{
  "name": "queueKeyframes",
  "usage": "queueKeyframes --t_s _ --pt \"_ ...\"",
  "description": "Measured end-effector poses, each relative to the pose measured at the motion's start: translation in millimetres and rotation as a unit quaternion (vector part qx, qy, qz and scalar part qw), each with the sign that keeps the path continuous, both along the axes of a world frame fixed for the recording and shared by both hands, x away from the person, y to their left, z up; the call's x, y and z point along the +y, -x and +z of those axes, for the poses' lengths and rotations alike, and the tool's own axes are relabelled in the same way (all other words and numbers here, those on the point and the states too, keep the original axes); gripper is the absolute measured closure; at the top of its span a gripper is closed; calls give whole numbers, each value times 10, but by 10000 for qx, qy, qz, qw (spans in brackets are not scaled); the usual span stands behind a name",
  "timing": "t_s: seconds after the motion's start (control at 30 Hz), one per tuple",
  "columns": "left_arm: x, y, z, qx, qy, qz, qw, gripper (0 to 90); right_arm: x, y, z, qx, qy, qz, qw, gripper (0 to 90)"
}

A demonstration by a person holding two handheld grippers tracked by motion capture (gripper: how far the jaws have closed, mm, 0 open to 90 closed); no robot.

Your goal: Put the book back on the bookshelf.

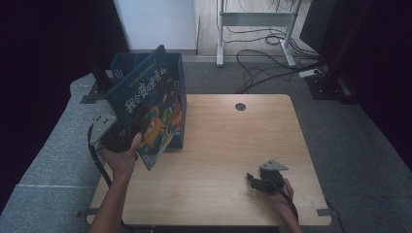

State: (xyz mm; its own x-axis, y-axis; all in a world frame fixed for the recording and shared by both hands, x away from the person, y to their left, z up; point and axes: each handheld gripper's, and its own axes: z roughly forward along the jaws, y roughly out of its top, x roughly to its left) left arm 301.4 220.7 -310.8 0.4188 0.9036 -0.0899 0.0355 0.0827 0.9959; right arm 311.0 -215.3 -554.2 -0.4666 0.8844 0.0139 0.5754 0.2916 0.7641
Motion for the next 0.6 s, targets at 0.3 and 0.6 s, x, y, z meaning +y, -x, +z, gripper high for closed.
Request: queueKeyframes --t_s 0.3,0.6 --pt "-13 -116 6 0 -25 181 9998 824 0 0 0 1 0 0 10000 363" --pt "-64 -276 9 53 -57 307 9995 824 0 0 -1 -6 -3 -2 10000 363"
